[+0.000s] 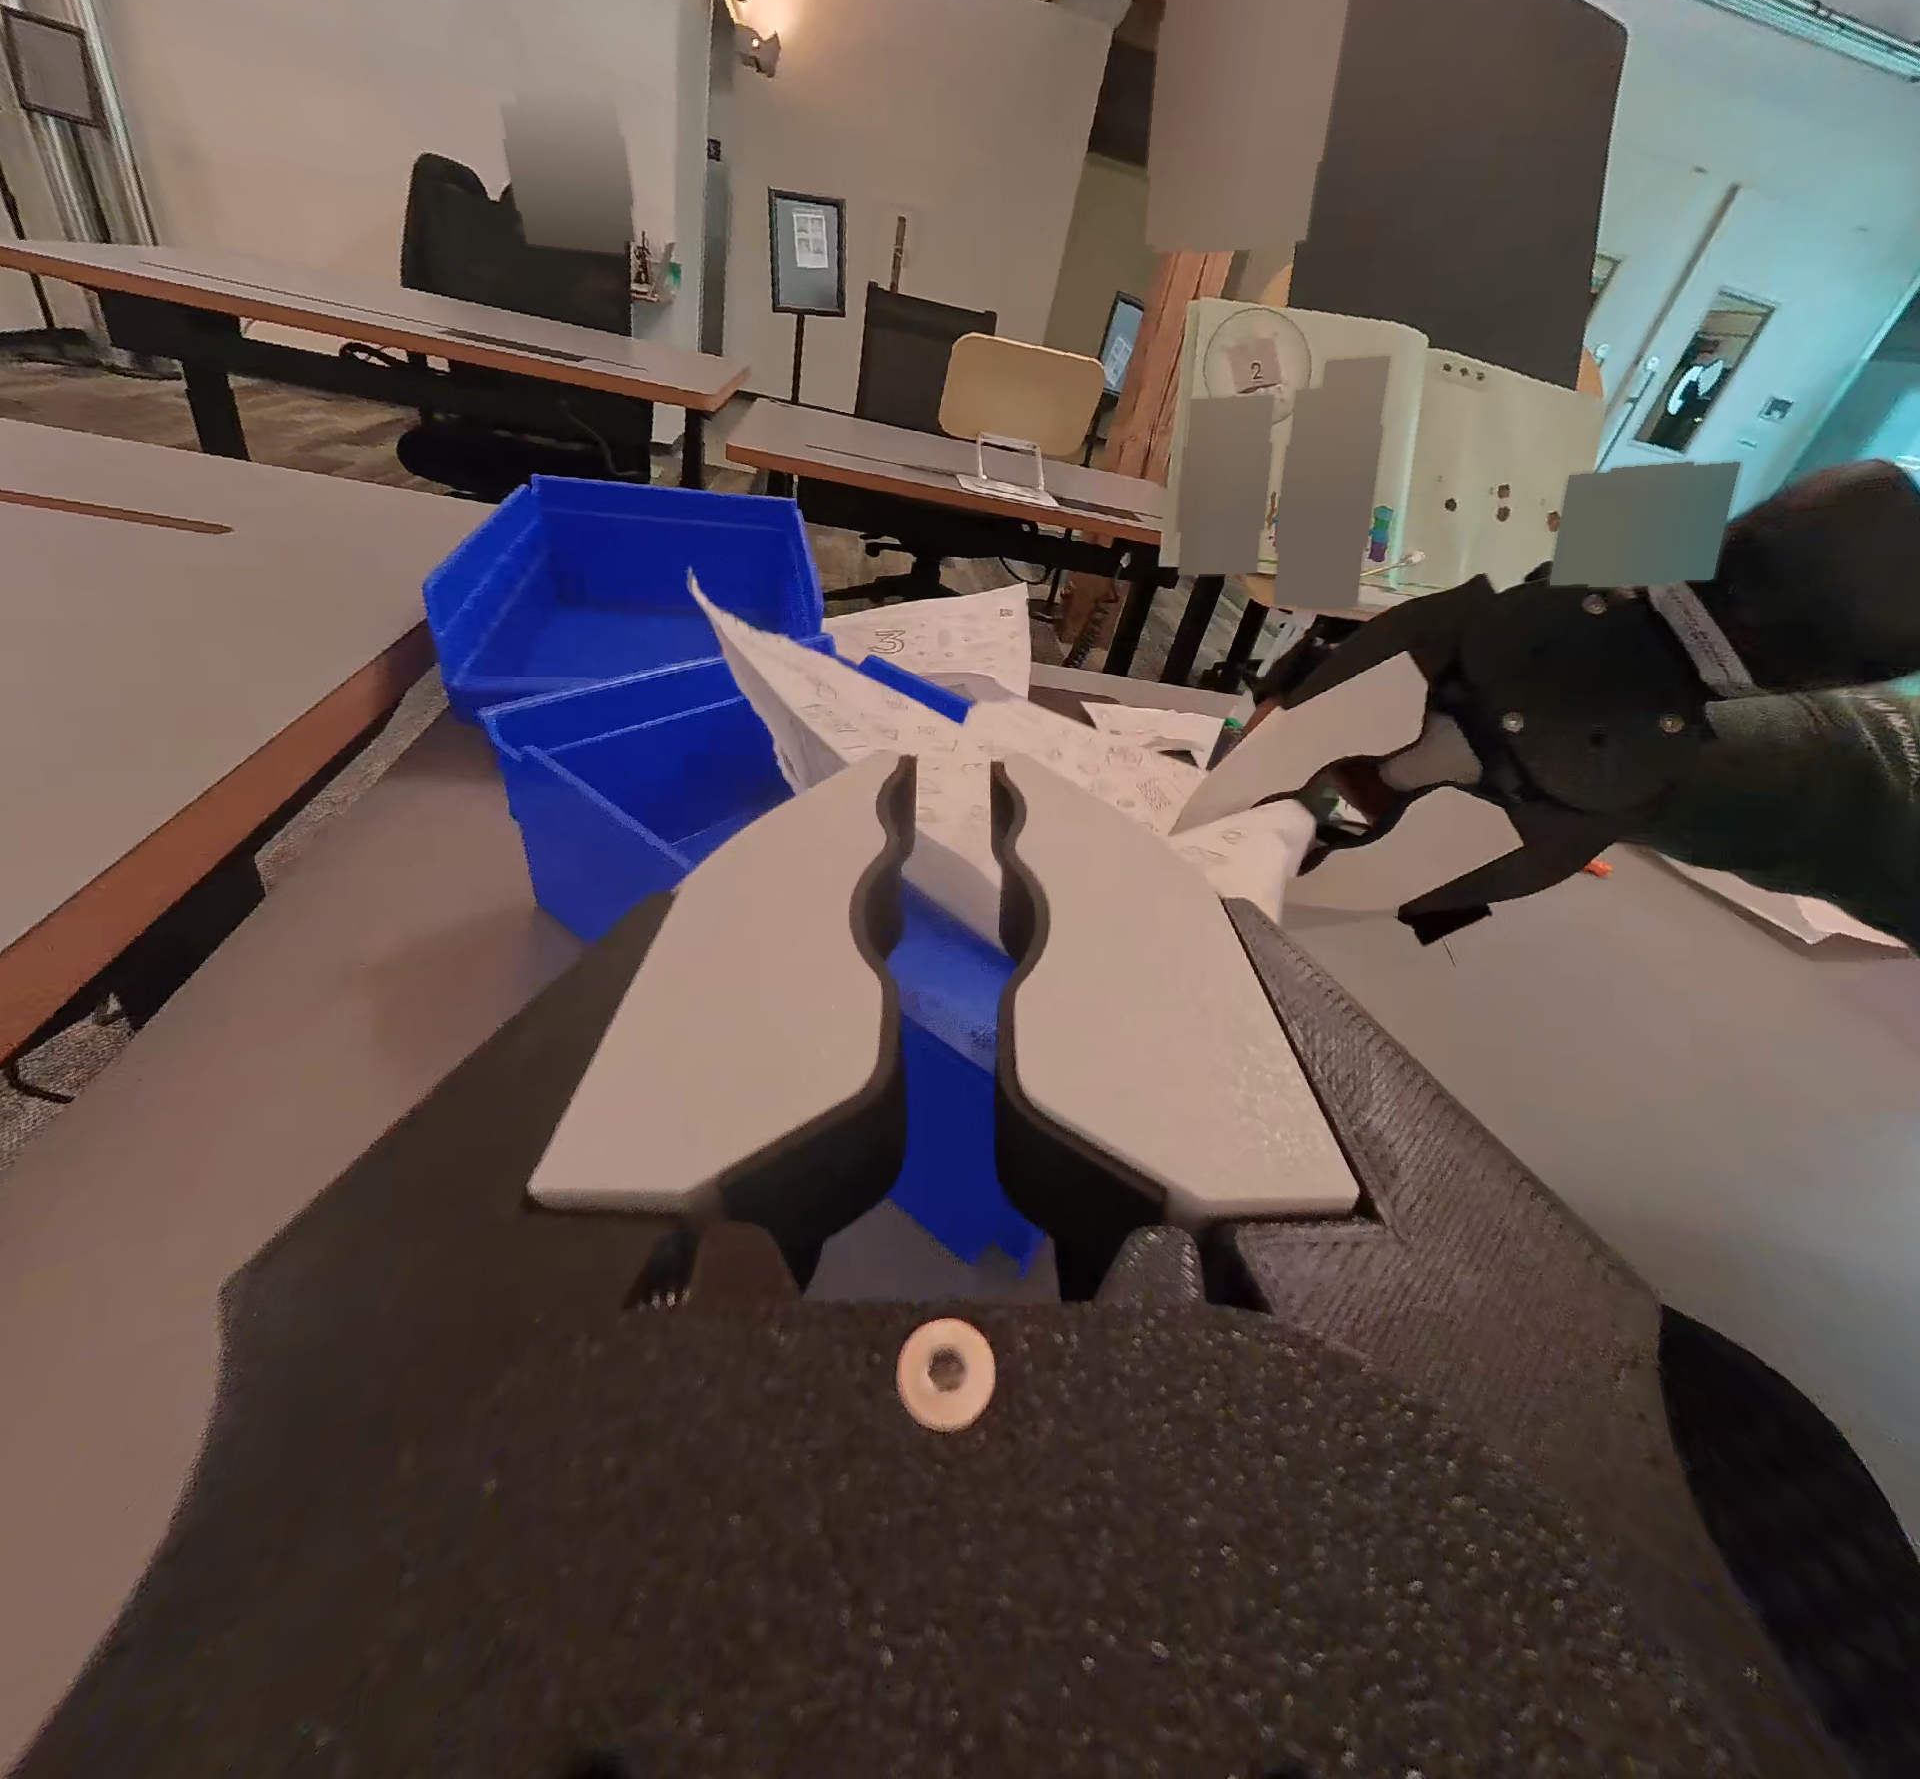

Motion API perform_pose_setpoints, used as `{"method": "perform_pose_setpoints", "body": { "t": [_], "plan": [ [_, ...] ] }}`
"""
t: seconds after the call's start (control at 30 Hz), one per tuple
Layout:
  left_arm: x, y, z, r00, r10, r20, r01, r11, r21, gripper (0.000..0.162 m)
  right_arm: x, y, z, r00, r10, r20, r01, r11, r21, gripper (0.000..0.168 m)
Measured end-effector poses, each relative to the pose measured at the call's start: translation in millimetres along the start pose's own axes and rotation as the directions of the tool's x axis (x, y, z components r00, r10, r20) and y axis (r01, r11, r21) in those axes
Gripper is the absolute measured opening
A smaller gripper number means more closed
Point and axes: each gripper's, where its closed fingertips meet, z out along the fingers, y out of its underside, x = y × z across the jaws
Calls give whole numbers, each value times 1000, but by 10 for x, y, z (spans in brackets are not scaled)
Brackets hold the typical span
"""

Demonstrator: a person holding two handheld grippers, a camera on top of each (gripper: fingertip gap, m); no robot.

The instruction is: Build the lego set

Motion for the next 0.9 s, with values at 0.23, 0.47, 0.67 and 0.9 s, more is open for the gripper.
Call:
{"method": "perform_pose_setpoints", "body": {
  "t": [0.23,0.47,0.67,0.9],
  "plan": [
    [15,100,32,999,46,10,-46,998,-34,13,94,192,174,908,412,76,-406,910,-86,20],
    [203,342,253,988,149,-31,-152,978,-145,13,348,249,246,681,718,142,-714,695,-90,20],
    [374,505,418,986,140,-92,-154,971,-182,13,589,303,338,445,875,192,-878,468,-97,20],
    [593,775,595,977,153,-148,-187,949,-253,17,883,280,383,202,953,227,-972,224,-72,20]
  ]
}}
